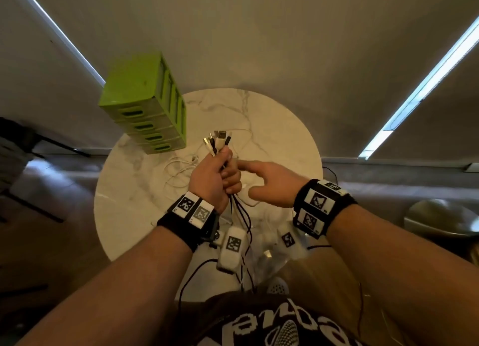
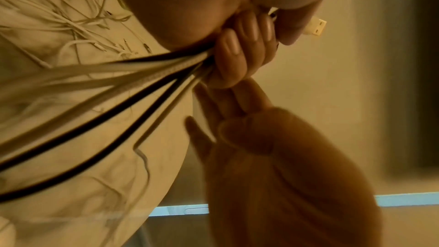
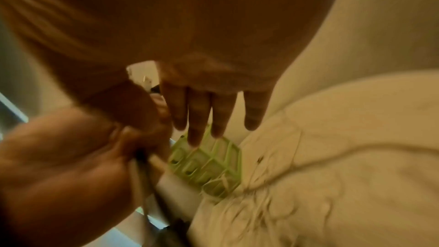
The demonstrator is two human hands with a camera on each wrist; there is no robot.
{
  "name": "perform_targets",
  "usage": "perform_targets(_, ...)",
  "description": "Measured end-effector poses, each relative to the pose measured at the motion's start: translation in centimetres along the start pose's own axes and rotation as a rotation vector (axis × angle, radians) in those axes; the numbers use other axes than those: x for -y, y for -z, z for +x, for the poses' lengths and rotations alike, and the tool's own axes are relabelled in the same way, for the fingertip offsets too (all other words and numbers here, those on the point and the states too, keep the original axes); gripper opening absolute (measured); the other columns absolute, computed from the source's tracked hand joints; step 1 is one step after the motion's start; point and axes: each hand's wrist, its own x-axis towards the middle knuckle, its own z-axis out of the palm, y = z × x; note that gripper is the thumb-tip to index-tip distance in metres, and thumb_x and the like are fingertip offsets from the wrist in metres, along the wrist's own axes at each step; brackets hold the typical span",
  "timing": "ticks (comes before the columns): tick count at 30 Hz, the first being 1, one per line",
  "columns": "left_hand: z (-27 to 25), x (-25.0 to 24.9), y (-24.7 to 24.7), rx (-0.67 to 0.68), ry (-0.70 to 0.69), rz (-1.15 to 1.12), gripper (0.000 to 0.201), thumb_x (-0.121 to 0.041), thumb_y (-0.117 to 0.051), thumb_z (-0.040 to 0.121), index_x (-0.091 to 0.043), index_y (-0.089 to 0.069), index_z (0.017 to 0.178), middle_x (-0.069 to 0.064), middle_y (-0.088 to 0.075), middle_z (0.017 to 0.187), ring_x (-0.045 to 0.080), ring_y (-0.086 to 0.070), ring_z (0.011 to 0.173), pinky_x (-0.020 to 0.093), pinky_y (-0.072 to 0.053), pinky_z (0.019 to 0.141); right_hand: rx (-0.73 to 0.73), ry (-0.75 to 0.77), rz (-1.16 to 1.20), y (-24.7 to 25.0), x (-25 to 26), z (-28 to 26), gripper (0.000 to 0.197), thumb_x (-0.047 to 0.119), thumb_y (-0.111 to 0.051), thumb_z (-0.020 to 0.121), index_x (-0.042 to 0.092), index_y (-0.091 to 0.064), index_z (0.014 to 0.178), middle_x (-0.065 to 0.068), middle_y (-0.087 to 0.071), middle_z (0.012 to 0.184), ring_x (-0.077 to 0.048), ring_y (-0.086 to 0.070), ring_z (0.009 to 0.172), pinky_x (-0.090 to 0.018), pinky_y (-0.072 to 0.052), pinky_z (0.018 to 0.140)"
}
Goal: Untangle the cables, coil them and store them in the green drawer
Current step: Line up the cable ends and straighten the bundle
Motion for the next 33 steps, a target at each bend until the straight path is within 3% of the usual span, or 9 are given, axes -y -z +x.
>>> perform_targets(3, 0.1, -1.4, -0.1, 0.025, -0.031, -0.137, 0.033, -0.031, -0.044, 0.105, -0.019, -0.042, 0.074, -0.006, -0.025, 0.053, 0.008, -0.019, 0.039, 0.023, -0.015, 0.040, 0.243, -0.050, 0.402, -2.3, -0.4, 0.8, 0.059, 0.008, -0.071, 0.079, 0.024, -0.053, 0.133, -0.008, -0.071, 0.102, -0.018, -0.068, 0.098, -0.035, -0.052, 0.087)
perform_targets(6, 0.3, -3.1, 0.4, 0.043, -0.057, -0.233, 0.033, -0.036, -0.045, 0.103, -0.022, -0.041, 0.073, -0.007, -0.024, 0.054, 0.008, -0.018, 0.041, 0.024, -0.014, 0.040, 0.332, -0.125, 0.156, -3.4, -1.2, 1.0, 0.039, 0.029, -0.081, 0.082, 0.030, -0.066, 0.118, -0.004, -0.075, 0.093, -0.024, -0.072, 0.086, -0.038, -0.058, 0.081)
perform_targets(9, 0.3, -4.4, 0.8, 0.045, -0.068, -0.278, 0.034, -0.038, -0.046, 0.101, -0.021, -0.042, 0.072, -0.008, -0.025, 0.053, 0.008, -0.019, 0.040, 0.023, -0.015, 0.040, 0.343, -0.222, -0.085, -3.4, -2.8, 0.9, 0.010, 0.035, -0.071, 0.093, 0.028, -0.074, 0.097, 0.008, -0.065, 0.070, -0.012, -0.060, 0.062, -0.024, -0.048, 0.060)
perform_targets(11, 0.3, -4.8, 1.1, 0.029, -0.073, -0.279, 0.034, -0.038, -0.047, 0.100, -0.021, -0.043, 0.071, -0.008, -0.024, 0.053, 0.008, -0.018, 0.040, 0.023, -0.015, 0.040, 0.229, -0.295, -0.215, -2.5, -5.2, 0.8, 0.011, 0.035, -0.064, 0.097, 0.032, -0.073, 0.093, 0.011, -0.064, 0.079, -0.010, -0.059, 0.071, -0.023, -0.044, 0.064)
perform_targets(14, 0.4, -4.8, 1.7, 0.010, -0.072, -0.278, 0.034, -0.038, -0.046, 0.101, -0.022, -0.042, 0.071, -0.008, -0.024, 0.053, 0.009, -0.018, 0.040, 0.024, -0.014, 0.041, -0.031, -0.442, -0.351, -0.2, -9.1, 0.1, 0.018, 0.023, -0.053, 0.099, 0.031, -0.069, 0.096, 0.001, -0.068, 0.098, -0.022, -0.062, 0.092, -0.030, -0.041, 0.075)
perform_targets(18, 0.5, -4.0, 1.7, 0.005, -0.045, -0.280, 0.036, -0.037, -0.043, 0.103, -0.021, -0.042, 0.071, -0.008, -0.024, 0.052, 0.009, -0.018, 0.039, 0.024, -0.015, 0.041, -0.215, -0.574, -0.413, 1.3, -12.1, -1.5, 0.022, 0.028, -0.052, 0.097, 0.028, -0.070, 0.110, -0.003, -0.071, 0.107, -0.026, -0.063, 0.096, -0.033, -0.048, 0.080)
perform_targets(23, 0.4, -2.8, 1.0, -0.014, 0.001, -0.227, 0.037, -0.037, -0.043, 0.104, -0.022, -0.042, 0.071, -0.008, -0.024, 0.052, 0.008, -0.018, 0.039, 0.023, -0.016, 0.039, 0.037, -0.612, -0.351, -1.1, -13.6, -2.2, 0.052, 0.030, -0.063, 0.094, 0.035, -0.052, 0.145, -0.002, -0.063, 0.136, -0.026, -0.059, 0.123, -0.031, -0.046, 0.097)
perform_targets(29, -0.1, -1.8, 1.9, -0.069, 0.021, -0.193, 0.035, -0.036, -0.045, 0.103, -0.023, -0.042, 0.071, -0.008, -0.023, 0.054, 0.008, -0.017, 0.040, 0.023, -0.015, 0.037, 0.304, -0.399, -0.516, -5.1, -13.9, -3.0, 0.062, 0.038, -0.061, 0.096, 0.039, -0.037, 0.153, -0.007, -0.067, 0.126, -0.031, -0.063, 0.112, -0.037, -0.050, 0.093)
perform_targets(33, -0.3, -1.3, 2.3, -0.080, 0.019, -0.173, 0.035, -0.037, -0.045, 0.103, -0.023, -0.042, 0.071, -0.008, -0.022, 0.054, 0.008, -0.017, 0.040, 0.023, -0.017, 0.036, 0.381, -0.416, -0.637, -6.9, -14.4, -1.7, 0.044, 0.045, -0.056, 0.096, 0.028, -0.056, 0.137, -0.006, -0.070, 0.111, -0.031, -0.067, 0.101, -0.039, -0.055, 0.089)
